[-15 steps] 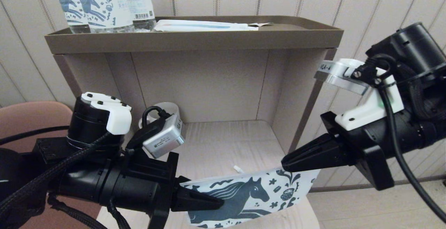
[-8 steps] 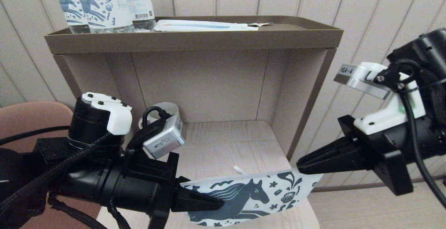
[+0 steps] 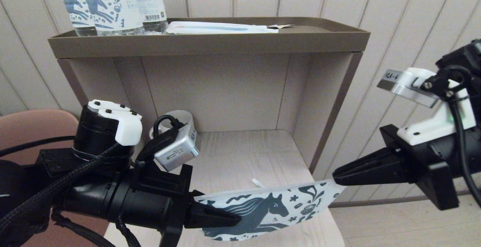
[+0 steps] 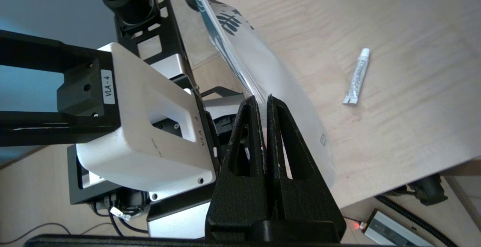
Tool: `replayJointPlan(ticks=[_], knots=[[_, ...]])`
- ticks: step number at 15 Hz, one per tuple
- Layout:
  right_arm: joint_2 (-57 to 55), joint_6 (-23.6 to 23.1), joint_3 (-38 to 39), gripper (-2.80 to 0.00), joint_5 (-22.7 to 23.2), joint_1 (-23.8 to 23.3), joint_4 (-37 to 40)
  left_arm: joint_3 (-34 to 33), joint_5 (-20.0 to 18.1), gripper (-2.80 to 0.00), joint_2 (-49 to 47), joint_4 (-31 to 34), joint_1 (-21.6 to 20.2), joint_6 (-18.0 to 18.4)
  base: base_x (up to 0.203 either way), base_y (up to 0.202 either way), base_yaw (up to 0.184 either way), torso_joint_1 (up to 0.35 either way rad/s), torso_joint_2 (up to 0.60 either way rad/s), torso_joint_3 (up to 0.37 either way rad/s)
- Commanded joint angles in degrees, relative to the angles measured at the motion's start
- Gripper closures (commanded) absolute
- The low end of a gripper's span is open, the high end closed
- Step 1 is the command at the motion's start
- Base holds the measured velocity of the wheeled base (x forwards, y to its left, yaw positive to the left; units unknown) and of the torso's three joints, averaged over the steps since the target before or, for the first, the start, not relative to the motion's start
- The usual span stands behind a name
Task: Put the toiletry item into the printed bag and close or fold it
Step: Open the storage bag
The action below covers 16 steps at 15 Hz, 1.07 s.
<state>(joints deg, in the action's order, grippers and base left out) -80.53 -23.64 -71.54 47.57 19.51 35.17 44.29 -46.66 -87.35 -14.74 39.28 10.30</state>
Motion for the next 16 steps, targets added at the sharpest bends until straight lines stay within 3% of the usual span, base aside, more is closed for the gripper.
replayJointPlan(ticks=[1, 13, 16], knots=[[0.25, -0.18, 0.47, 0.00, 0.38, -0.62, 0.16, 0.01, -0.27, 0.00, -0.02, -0.12, 0.01, 0.07, 0.000, 0.000, 0.000, 0.000, 0.00, 0.000], [1.87, -0.79, 2.98, 0.00, 2.24, -6.13, 0.21, -0.08, -0.36, 0.00, -0.11, -0.12, 0.01, 0.14, 0.000, 0.000, 0.000, 0.000, 0.00, 0.000], [1.87, -0.74, 3.43, 0.00, 2.27, -5.57, 0.16, -0.01, -0.36, 0.00, -0.12, -0.12, 0.01, 0.07, 0.000, 0.000, 0.000, 0.000, 0.00, 0.000]])
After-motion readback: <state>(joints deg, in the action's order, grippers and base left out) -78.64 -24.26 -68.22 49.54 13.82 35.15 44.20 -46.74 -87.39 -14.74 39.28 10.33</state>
